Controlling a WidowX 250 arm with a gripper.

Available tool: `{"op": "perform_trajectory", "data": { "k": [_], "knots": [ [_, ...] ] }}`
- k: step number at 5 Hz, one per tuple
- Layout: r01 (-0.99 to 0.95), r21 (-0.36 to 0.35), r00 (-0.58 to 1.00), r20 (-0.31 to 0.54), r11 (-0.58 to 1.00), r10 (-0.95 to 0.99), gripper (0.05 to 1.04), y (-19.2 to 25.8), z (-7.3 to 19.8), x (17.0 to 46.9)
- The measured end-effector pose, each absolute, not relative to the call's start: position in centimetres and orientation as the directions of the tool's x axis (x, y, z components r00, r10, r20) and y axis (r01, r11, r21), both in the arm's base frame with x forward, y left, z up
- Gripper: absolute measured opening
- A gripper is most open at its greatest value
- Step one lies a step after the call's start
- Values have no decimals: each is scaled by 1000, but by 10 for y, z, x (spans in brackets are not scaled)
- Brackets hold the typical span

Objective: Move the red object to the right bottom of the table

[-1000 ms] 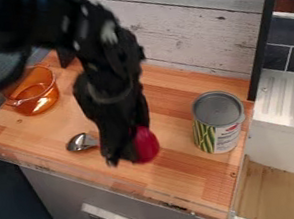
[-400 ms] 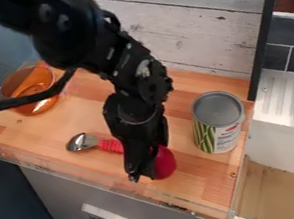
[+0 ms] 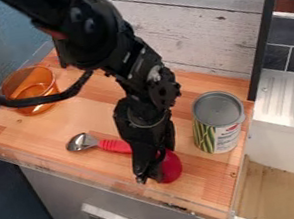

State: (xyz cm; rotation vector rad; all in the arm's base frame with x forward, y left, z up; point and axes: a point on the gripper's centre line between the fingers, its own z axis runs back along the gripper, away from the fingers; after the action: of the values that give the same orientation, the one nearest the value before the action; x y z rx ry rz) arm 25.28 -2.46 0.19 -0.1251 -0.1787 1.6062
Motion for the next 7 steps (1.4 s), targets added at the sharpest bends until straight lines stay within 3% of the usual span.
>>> {"op": "perform_trajectory", "data": {
  "k": [1, 2, 4, 6, 7],
  "knots": [
    [-982, -185, -30, 25, -25, 999, 777, -26, 0, 256],
    [-986, -163, -38, 34, -32, 999, 1001, -25, -1, 252],
    [-983, -182, -42, 34, -35, 999, 999, -23, 21, 250],
    [-957, -283, -74, 25, -64, 997, 999, -10, 81, 254],
    [-956, -289, -69, 26, -58, 997, 999, -10, 83, 254]
  ]
}}
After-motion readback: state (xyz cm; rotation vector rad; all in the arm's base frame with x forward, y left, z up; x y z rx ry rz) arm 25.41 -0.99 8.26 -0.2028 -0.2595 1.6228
